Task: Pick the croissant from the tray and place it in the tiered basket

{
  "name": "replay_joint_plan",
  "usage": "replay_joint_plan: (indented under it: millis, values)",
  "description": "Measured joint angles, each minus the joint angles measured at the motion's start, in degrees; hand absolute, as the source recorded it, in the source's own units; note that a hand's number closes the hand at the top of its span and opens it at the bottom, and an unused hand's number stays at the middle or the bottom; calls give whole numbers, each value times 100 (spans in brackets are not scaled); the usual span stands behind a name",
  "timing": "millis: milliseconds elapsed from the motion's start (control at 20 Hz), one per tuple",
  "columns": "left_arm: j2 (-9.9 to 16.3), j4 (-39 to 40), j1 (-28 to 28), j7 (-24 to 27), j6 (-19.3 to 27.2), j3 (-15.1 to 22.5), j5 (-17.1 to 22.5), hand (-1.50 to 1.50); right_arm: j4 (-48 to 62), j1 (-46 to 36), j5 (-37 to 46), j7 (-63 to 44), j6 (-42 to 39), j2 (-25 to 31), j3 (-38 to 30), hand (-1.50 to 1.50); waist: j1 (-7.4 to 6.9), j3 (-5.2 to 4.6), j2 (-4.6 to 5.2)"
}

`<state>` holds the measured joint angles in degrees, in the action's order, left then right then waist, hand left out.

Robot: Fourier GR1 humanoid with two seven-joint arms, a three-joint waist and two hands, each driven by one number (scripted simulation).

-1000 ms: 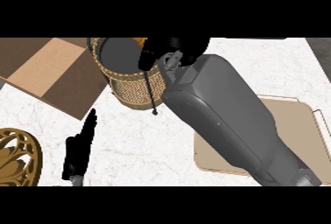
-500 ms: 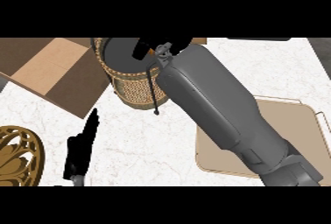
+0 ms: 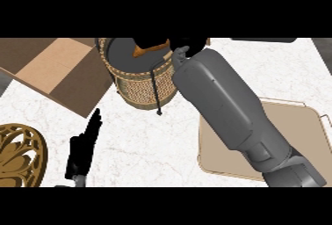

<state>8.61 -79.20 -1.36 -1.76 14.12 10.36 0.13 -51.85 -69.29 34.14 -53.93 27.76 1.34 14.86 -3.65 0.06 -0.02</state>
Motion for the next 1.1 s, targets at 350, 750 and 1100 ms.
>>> replay_joint_plan:
  millis: [350,750,1100]
  values:
    - [-28,-18,-17,36,30,-47,-23,0,66,98,-684,731,1333,-58,-69,-150,90,10,17]
    - [49,-79,-359,182,87,-272,67,0,-482,471,271,263,2130,263,-353,-150,480,16,-91]
    - [138,-175,-577,172,56,-432,173,0,-2294,1578,550,-452,1826,1020,-680,-150,765,21,-165]
